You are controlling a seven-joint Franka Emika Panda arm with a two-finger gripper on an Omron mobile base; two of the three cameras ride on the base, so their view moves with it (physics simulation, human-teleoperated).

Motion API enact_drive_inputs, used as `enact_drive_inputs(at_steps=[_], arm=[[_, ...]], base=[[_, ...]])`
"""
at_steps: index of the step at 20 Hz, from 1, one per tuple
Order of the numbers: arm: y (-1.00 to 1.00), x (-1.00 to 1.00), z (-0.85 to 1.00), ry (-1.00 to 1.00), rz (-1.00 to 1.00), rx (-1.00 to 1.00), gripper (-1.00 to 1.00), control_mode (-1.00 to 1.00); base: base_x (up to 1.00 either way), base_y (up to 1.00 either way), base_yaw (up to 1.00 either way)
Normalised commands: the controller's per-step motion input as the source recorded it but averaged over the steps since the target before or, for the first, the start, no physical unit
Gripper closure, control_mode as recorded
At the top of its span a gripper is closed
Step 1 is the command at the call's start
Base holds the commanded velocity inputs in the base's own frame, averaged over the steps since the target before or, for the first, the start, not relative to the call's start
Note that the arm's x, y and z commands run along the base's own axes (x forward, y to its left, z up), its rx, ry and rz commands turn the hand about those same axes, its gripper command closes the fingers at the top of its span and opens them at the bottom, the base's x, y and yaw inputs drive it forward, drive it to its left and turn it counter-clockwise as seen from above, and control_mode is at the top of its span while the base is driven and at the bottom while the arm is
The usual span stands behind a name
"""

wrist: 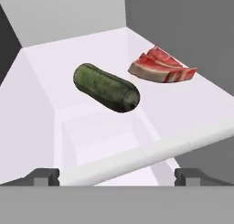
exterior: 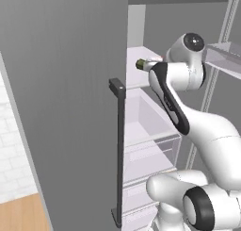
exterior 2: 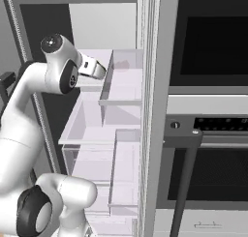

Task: Place one cucumber and one steak in each tupperware on the nearby counter, to pack two identical lunches.

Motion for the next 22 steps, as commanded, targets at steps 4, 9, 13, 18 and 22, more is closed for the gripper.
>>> enact_drive_inputs(at_steps=[4,9,13,18,22], arm=[[0.00,0.58,-0.05,0.01,0.00,0.00,-1.00,-1.00],[0.00,0.38,-0.15,0.00,0.00,0.00,-1.00,-1.00],[0.00,0.23,-0.23,0.00,0.00,0.00,-1.00,-1.00],[0.00,0.11,-0.13,0.00,0.00,0.00,-1.00,-1.00],[0.00,0.18,-0.10,0.00,0.00,0.00,-1.00,-1.00]], base=[[0.00,0.00,0.00],[0.00,0.00,0.00],[0.00,0.00,0.00],[0.00,0.00,0.00],[0.00,0.00,0.00]])
